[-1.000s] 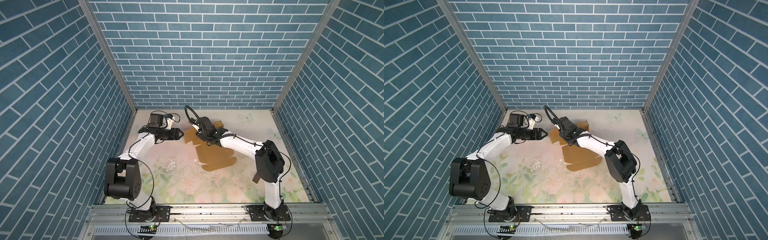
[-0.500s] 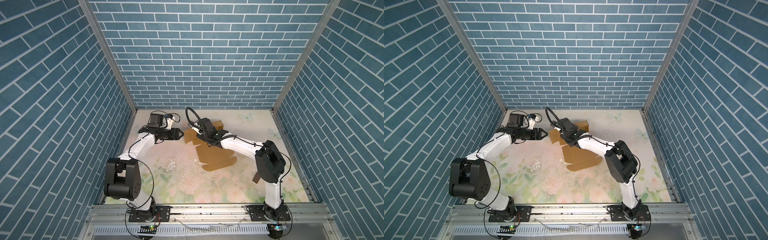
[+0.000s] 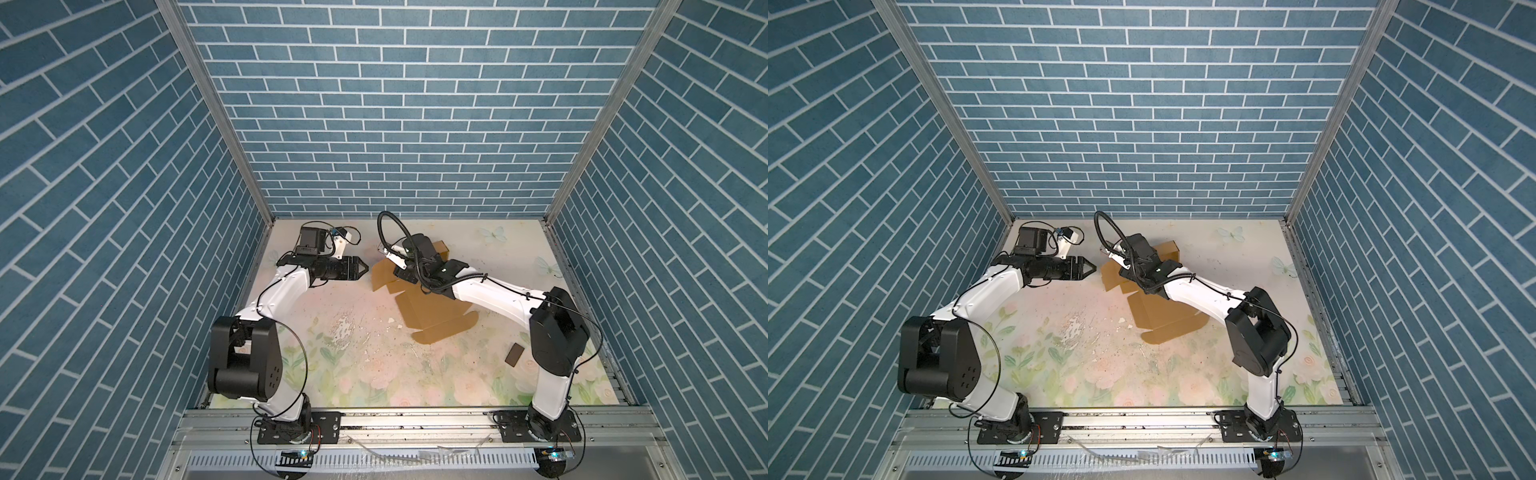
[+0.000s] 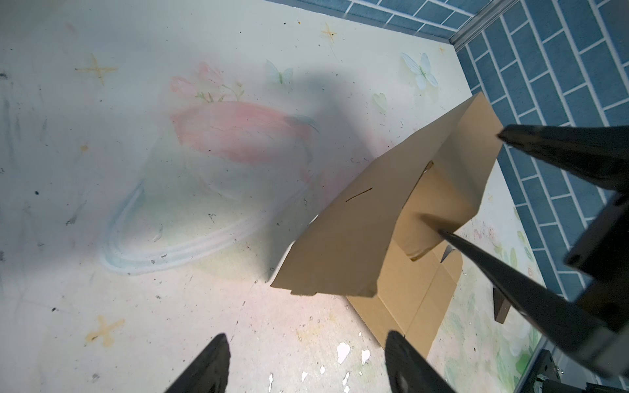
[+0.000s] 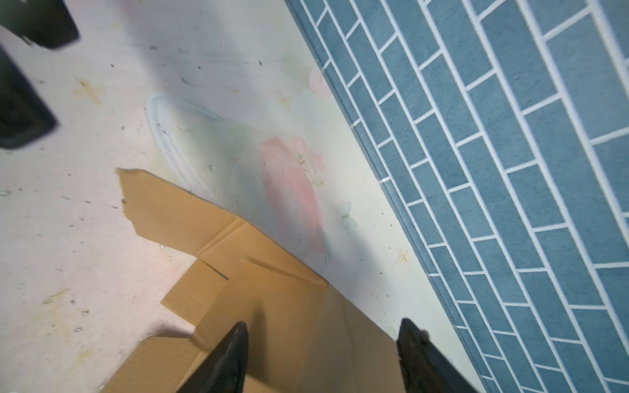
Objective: Assemble paper box
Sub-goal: Turn over the paper box at the top-center of the table.
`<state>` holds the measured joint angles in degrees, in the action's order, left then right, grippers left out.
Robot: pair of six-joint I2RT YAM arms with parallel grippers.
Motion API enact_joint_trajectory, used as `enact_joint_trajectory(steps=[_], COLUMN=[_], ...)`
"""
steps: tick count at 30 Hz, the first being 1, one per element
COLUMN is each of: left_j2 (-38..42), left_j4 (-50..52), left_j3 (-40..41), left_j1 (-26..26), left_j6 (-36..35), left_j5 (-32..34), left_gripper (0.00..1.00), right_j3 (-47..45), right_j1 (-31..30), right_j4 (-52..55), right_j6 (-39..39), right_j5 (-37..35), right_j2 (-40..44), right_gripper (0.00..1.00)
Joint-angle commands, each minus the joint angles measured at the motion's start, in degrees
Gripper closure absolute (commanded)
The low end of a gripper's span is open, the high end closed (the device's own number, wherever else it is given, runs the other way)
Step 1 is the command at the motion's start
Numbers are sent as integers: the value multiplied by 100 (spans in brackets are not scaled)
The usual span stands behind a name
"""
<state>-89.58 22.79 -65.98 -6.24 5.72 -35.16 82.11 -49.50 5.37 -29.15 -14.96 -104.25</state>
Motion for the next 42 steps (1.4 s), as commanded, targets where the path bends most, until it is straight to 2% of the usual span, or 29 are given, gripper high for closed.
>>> enact_joint_trajectory(steps=[1, 5, 10, 17, 21, 25, 32, 37, 40, 42], left_j2=[81, 59, -29, -36, -11, 12, 37, -117, -362, -519], left_j4=[14, 80, 169, 100, 24, 93, 97, 366, 950, 1418], left_j3=[-109, -258, -404, -327, -271, -271, -291, -727, -1432, -1993], left_j1=[24, 18, 0, -59, -88, -88, -88, -182, -409, -664], left_j6=[-53, -143, -50, -17, -41, -36, -134, -744, -1217, -1835], left_j5=[-39, -226, -237, -279, -278, -156, -191, -397, -159, -8], left_gripper=[26, 26, 27, 28, 28, 28, 27, 35, 37, 37], right_j3=[-278, -674, -1696, -2017, -1945, -1582, -1311, -1921, -2252, -2534], right_j1=[-42, -151, -400, -758, -763, -749, -702, -689, -676, -682], right_j4=[-182, -155, -1112, -1947, -2129, -1981, -1886, -2286, -2255, -2254], right_j6=[390, 595, 612, 580, 503, 297, 502, 730, 929, 1132], right_j5=[388, 395, 486, -109, -130, -279, -481, -179, -48, 64], right_j2=[597, 1100, 1336, 502, -29, -591, -1015, -456, -77, 295], right_gripper=[29, 29, 29, 34, 35, 36, 38, 39, 40, 40])
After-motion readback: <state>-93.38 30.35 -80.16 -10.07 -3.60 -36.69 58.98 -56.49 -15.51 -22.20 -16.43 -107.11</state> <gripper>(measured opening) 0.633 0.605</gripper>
